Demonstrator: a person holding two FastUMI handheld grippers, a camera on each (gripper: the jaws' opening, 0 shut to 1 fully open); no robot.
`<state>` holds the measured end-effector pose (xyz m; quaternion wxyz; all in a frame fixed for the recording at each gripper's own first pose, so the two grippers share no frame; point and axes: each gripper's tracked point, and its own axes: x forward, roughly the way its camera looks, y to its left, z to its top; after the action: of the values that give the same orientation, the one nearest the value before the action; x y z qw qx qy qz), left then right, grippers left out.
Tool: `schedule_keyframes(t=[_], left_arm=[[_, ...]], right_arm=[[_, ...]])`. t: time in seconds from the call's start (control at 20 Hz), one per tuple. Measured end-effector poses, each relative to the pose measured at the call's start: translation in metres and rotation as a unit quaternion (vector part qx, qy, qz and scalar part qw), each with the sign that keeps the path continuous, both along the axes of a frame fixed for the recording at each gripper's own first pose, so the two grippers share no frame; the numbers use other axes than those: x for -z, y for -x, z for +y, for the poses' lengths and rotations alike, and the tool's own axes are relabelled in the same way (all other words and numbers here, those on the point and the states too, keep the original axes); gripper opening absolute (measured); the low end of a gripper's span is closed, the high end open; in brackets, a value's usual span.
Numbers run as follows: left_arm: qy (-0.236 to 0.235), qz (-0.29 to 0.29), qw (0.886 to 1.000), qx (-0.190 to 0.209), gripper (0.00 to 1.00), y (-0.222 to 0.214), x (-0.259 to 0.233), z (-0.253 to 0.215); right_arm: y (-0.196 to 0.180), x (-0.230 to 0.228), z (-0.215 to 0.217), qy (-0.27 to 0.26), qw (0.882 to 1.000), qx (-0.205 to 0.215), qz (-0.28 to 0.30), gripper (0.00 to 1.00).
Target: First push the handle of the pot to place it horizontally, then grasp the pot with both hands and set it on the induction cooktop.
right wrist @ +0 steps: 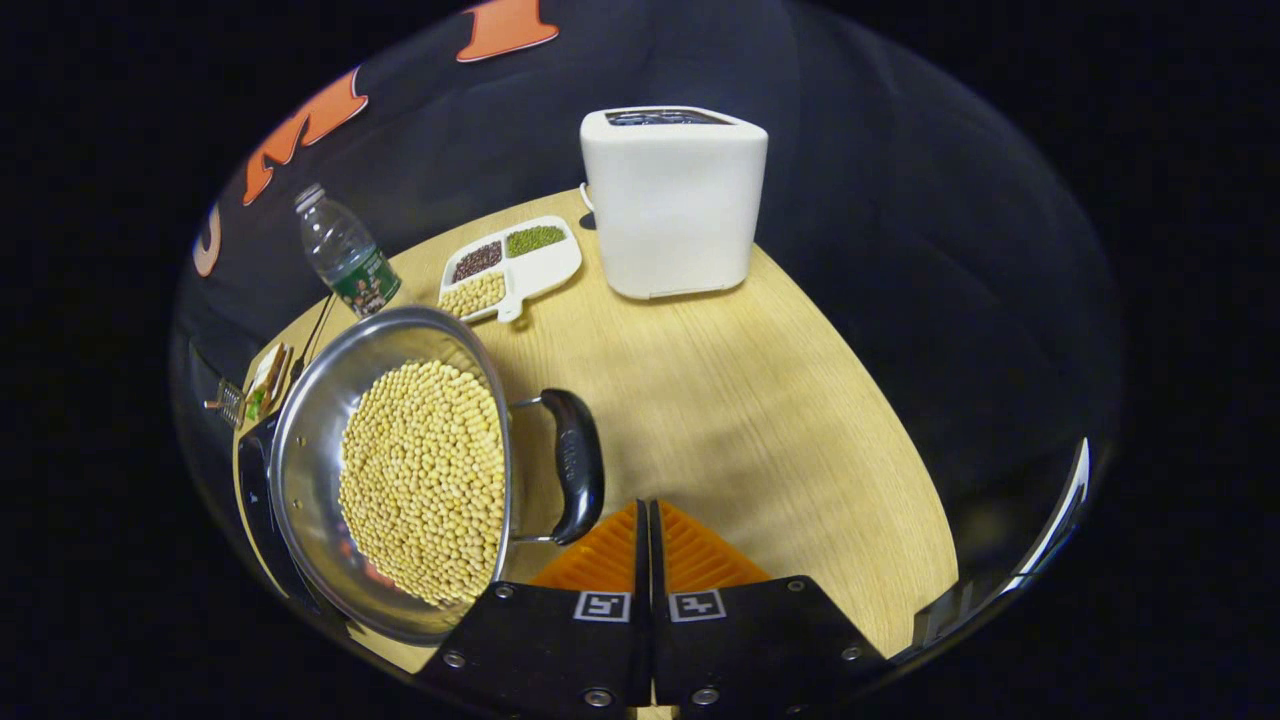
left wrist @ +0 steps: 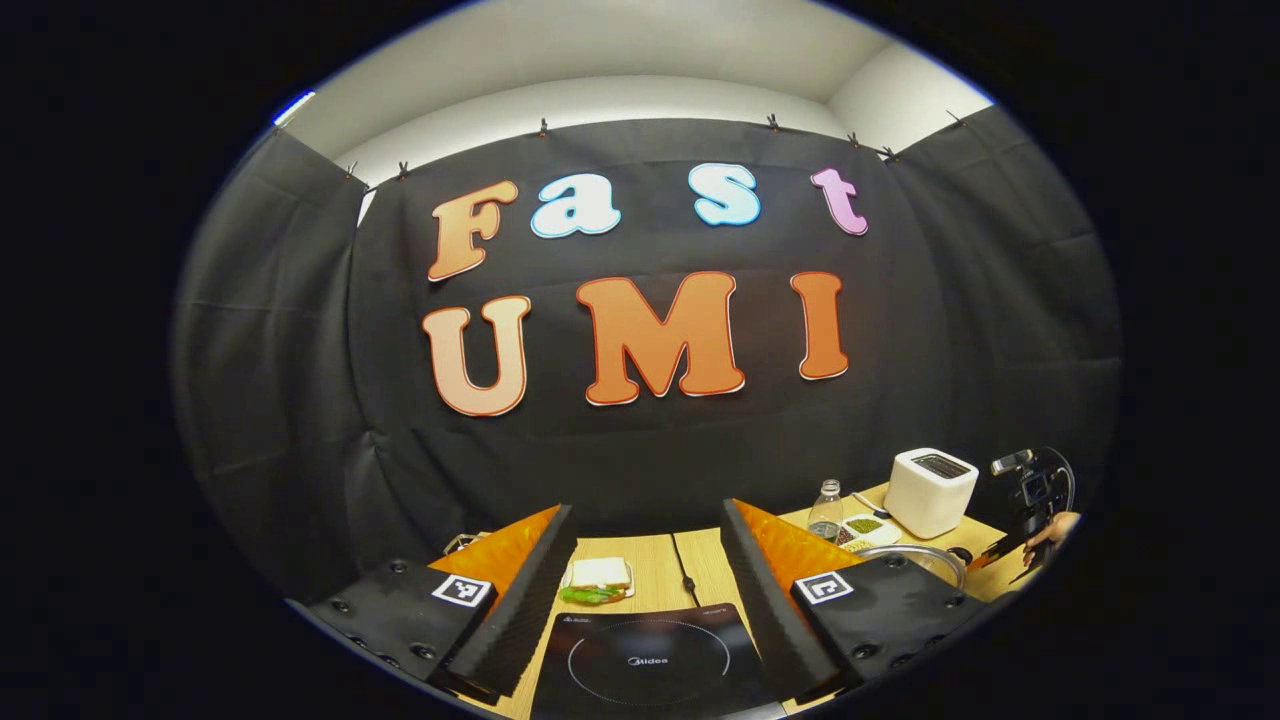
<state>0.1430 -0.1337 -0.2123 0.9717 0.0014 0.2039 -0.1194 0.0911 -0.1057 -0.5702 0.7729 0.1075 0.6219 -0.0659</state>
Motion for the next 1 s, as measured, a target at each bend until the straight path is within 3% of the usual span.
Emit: schedule_keyframes(t=[0.4,0.45,0.5,0.7,1.0], left_arm=[[0.011,0.033,0.999,0.017,0.95,0.002,0.028,-0.030],[0.012,0.037,0.999,0.020,0.93,0.004,0.030,-0.032],[0.013,0.038,0.999,0.023,0.97,0.005,0.031,-0.035],[0.022,0.050,0.998,0.029,0.95,0.002,0.041,-0.050],[0.014,0.066,0.997,0.036,0.97,0.007,0.056,-0.059]], right_arm=[[-0.014,0.015,-0.002,0.007,1.000,0.019,0.005,0.00],[-0.008,0.013,0.001,0.003,1.000,0.006,0.012,0.00],[0.000,0.010,0.002,0.003,1.000,-0.011,0.017,0.00],[0.013,-0.002,0.046,-0.068,0.997,-0.028,0.030,0.00],[-0.008,0.004,0.041,-0.073,0.997,-0.011,0.022,0.00]])
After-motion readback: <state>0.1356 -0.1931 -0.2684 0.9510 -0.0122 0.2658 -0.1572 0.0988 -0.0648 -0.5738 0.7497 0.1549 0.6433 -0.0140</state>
